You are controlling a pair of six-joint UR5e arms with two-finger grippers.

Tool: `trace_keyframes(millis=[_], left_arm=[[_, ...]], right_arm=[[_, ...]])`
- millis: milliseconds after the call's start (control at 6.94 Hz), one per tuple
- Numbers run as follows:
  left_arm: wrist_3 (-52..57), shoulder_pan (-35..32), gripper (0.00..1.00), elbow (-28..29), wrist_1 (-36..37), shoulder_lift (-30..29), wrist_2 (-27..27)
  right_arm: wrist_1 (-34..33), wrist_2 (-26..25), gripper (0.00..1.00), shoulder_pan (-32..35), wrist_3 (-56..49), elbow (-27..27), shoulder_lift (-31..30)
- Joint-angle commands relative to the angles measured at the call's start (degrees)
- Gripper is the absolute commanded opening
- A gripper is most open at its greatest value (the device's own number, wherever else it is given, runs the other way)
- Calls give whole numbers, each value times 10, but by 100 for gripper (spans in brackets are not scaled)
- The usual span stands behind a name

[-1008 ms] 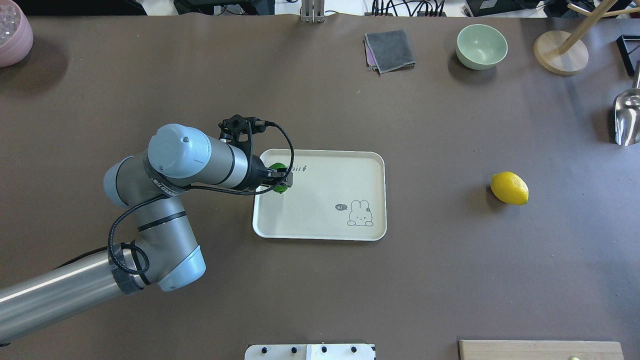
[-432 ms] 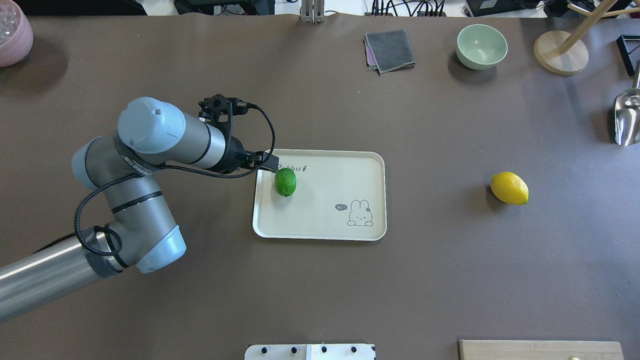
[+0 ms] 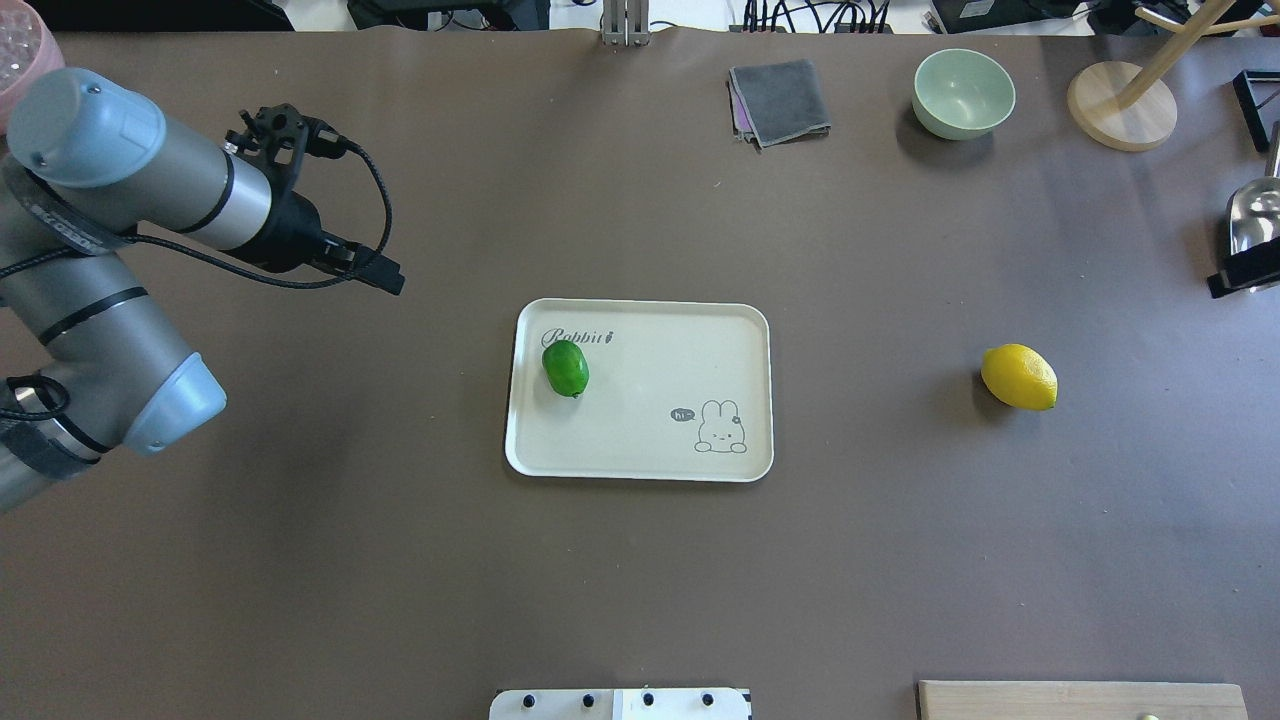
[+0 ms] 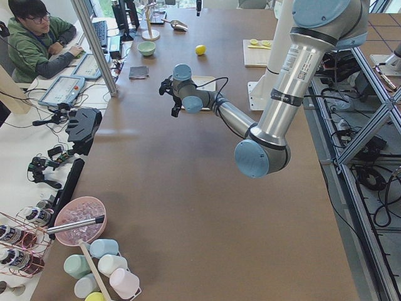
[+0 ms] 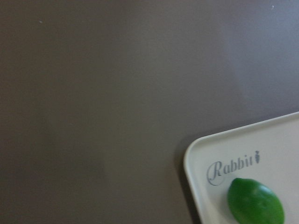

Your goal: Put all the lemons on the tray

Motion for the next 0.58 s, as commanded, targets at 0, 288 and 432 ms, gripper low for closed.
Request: trace_keyframes(millis=[0, 288, 432], left_arm=[[36, -22, 98, -1, 1, 16, -13], [36, -22, 98, -2, 0, 16, -12], [36, -22, 98, -2, 0, 16, -12]], right_arm=[[5, -126, 100, -135, 3, -2, 56], [7, -235, 100, -213, -75, -13, 53], [6, -227, 100, -226, -87, -13, 54]])
